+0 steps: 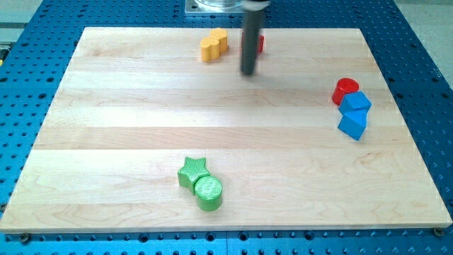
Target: Push the green star into the yellow heart
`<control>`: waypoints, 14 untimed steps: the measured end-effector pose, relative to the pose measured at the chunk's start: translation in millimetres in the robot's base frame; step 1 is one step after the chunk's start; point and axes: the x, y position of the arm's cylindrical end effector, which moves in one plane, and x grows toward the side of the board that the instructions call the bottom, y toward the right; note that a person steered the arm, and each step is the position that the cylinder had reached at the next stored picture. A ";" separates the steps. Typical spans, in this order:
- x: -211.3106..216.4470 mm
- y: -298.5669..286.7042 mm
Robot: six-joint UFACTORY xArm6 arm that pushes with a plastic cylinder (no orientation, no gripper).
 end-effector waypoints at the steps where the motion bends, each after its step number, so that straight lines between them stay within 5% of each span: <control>1: -25.8 -76.5; 3: -34.5 -12.5; 4: -24.7 -38.8; 5: 69.0 -44.3; 6: 167.6 34.1; 7: 268.5 26.5; 8: 277.4 -30.6; 10: 199.2 -62.4; 12: 43.4 -2.5; 13: 4.5 11.3; 14: 44.9 -36.6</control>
